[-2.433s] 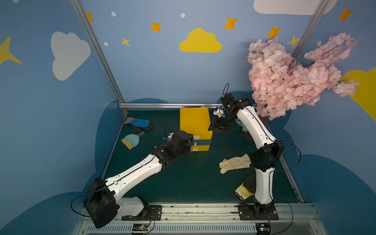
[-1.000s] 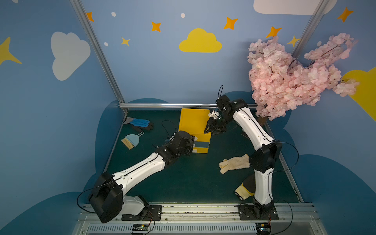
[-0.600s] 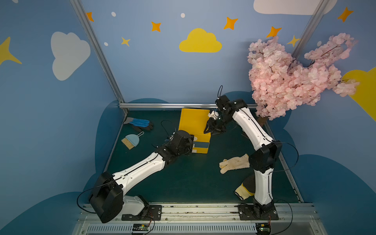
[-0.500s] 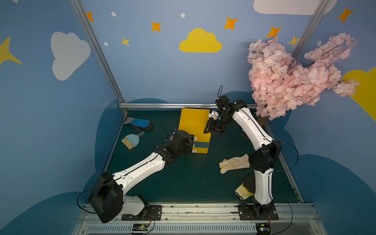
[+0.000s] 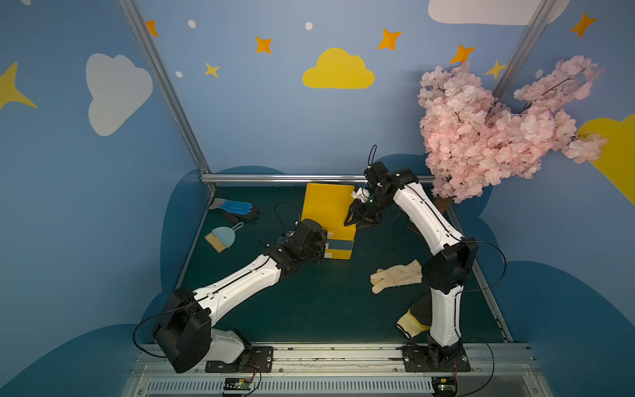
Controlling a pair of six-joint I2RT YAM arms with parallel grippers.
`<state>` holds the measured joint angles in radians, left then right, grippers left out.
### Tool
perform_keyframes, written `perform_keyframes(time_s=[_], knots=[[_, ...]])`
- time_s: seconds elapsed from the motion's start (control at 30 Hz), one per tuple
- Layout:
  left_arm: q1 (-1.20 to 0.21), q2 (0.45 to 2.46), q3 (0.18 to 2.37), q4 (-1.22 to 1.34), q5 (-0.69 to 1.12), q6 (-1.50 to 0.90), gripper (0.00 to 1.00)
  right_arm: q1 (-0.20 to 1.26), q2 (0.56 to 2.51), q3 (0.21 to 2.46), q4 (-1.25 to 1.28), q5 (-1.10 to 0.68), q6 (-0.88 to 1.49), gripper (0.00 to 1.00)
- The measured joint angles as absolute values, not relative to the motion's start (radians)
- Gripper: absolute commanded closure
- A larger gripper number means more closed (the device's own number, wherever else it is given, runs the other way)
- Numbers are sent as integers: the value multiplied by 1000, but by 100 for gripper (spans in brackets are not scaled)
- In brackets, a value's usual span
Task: Take the keys out of the drawer
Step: Open the drawer in the storage box.
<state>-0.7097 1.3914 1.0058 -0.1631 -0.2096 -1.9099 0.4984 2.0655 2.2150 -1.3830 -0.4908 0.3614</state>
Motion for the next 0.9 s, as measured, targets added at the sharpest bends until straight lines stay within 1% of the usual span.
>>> perform_keyframes(time_s=[0.53,0.9], knots=[[-713,1374,998,-184,-199,-1968,44,498,2059,2200,-1377,-501,360,49],[-770,1237,938,-312,-192,-1988,44,491,2059,2188,-1378,-534,360,48]])
